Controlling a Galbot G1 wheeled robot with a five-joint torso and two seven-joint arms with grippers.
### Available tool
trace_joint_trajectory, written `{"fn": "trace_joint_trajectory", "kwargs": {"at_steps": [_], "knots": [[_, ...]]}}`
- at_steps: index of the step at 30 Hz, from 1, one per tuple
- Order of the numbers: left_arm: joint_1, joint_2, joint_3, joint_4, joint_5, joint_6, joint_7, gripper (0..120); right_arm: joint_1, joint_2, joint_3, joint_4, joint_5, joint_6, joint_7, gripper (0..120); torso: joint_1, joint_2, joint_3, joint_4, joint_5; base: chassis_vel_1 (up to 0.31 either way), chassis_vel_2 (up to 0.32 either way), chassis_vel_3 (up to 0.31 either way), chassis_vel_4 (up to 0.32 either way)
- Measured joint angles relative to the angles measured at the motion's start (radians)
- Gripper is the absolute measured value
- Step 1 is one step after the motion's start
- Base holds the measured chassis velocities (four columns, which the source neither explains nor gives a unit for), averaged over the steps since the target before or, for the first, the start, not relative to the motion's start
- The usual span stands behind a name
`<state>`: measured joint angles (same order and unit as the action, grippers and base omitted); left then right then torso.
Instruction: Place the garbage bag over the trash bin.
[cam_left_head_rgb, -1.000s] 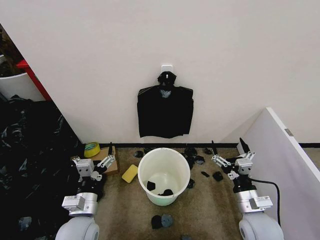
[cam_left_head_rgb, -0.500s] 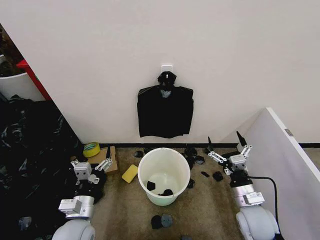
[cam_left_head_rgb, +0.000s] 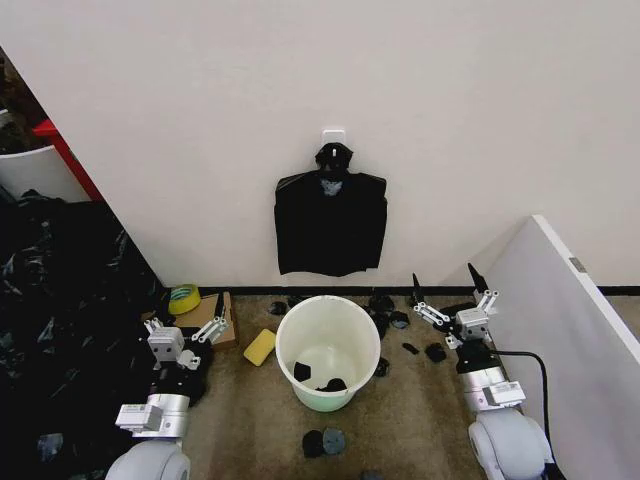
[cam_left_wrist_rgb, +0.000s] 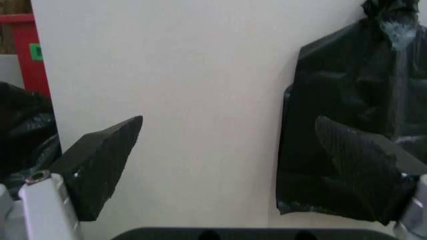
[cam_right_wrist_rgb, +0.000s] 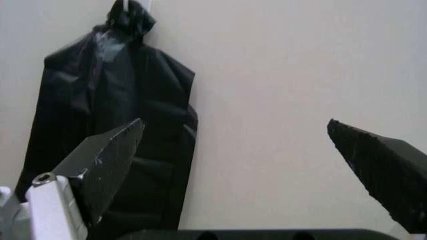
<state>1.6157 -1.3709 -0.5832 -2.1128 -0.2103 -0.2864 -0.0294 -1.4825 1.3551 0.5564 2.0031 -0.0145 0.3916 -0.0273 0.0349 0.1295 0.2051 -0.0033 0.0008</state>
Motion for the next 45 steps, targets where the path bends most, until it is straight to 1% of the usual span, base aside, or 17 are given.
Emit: {"fn": "trace_joint_trajectory", "kwargs": {"at_steps": [10,13,17,19,21,24,25,27,29,30,32,33,36,39,41,42,45], "knots": [[-0.017,0.012,0.034,0.020,-0.004,-0.030,-0.028,100,-0.071,0.006,-0.003,0.014,0.244,0.033,0.015,100,0.000,0.000,0.000,-0.0002,-0.0004,0.000,0.000,0.000,0.000],[-0.018,0.013,0.035,0.020,-0.005,-0.031,-0.028,100,-0.072,0.007,-0.003,0.014,0.248,0.033,0.016,100,0.000,0.000,0.000,-0.0002,-0.0004,0.000,0.000,0.000,0.000],[-0.022,0.029,0.045,0.013,-0.024,-0.033,-0.030,100,-0.094,0.025,0.003,0.015,0.320,0.040,0.013,100,0.000,0.000,0.000,-0.0001,0.0001,0.000,0.000,0.000,0.000],[-0.017,0.057,0.051,-0.019,-0.053,-0.020,-0.031,100,-0.127,0.037,0.019,0.009,0.412,0.071,-0.008,100,0.000,0.000,0.000,-0.0001,0.0002,0.000,0.000,0.000,0.000],[-0.003,0.084,0.051,-0.043,-0.075,-0.018,-0.031,100,-0.164,0.023,0.047,-0.013,0.443,0.121,-0.032,100,0.000,0.000,0.000,-0.0002,0.0000,0.000,0.000,0.000,0.000],[0.028,0.088,0.045,-0.063,-0.117,-0.018,-0.022,100,-0.186,-0.003,0.053,-0.007,0.386,0.141,-0.024,100,0.000,0.000,0.000,-0.0005,0.0001,0.000,0.000,0.000,0.000],[0.054,0.078,0.033,-0.069,-0.156,-0.044,0.007,100,-0.174,-0.016,0.048,0.016,0.278,0.128,0.020,100,0.000,0.000,0.000,0.0000,-0.0001,0.000,0.000,0.000,0.000],[0.081,0.057,0.002,-0.068,-0.211,-0.129,0.089,100,-0.129,-0.020,0.024,0.045,0.110,0.077,0.084,100,0.000,0.000,0.000,0.0002,0.0002,0.000,0.000,0.000,0.000],[0.125,0.021,-0.016,-0.068,-0.256,-0.221,0.258,100,-0.094,-0.022,-0.031,0.092,-0.015,-0.029,0.148,100,0.000,0.000,0.000,0.0004,-0.0002,0.000,0.000,0.000,0.000],[0.145,-0.003,-0.023,-0.073,-0.263,-0.242,0.328,100,-0.086,-0.028,-0.044,0.112,-0.074,-0.067,0.164,100,0.000,0.000,0.000,0.0002,-0.0001,0.000,0.000,0.000,0.000],[0.162,-0.049,-0.040,-0.098,-0.267,-0.236,0.358,100,-0.066,-0.041,-0.053,0.133,-0.124,-0.099,0.171,100,0.000,0.000,0.000,-0.0002,0.0003,0.000,0.000,0.000,0.000],[0.162,-0.049,-0.040,-0.098,-0.267,-0.236,0.358,100,-0.066,-0.041,-0.053,0.133,-0.124,-0.099,0.171,100,0.000,0.000,0.000,-0.0002,0.0003,0.000,0.000,0.000,0.000],[0.150,-0.094,-0.058,-0.105,-0.276,-0.215,0.359,100,-0.055,-0.069,-0.115,0.170,0.002,-0.171,0.194,100,0.000,0.000,0.000,0.0000,-0.0001,0.000,0.000,0.000,0.000],[0.118,-0.139,-0.099,-0.102,-0.276,-0.191,0.359,100,-0.037,-0.093,-0.202,0.231,0.206,-0.286,0.253,100,0.000,0.000,0.000,-0.0001,-0.0003,0.000,0.000,0.000,0.000],[0.081,-0.170,-0.150,-0.077,-0.245,-0.160,0.354,100,-0.002,-0.107,-0.264,0.246,0.346,-0.320,0.258,100,0.000,0.000,0.000,-0.0002,0.0002,0.000,0.000,0.000,0.000],[0.081,-0.170,-0.150,-0.077,-0.245,-0.160,0.354,100,-0.002,-0.107,-0.264,0.246,0.346,-0.320,0.258,100,0.000,0.000,0.000,-0.0002,0.0002,0.000,0.000,0.000,0.000],[0.035,-0.197,-0.214,-0.002,-0.171,-0.107,0.326,100,0.100,-0.128,-0.362,0.260,0.718,-0.382,0.253,100,0.000,0.000,0.000,-0.0002,-0.0004,0.000,0.000,0.000,0.000]]}}
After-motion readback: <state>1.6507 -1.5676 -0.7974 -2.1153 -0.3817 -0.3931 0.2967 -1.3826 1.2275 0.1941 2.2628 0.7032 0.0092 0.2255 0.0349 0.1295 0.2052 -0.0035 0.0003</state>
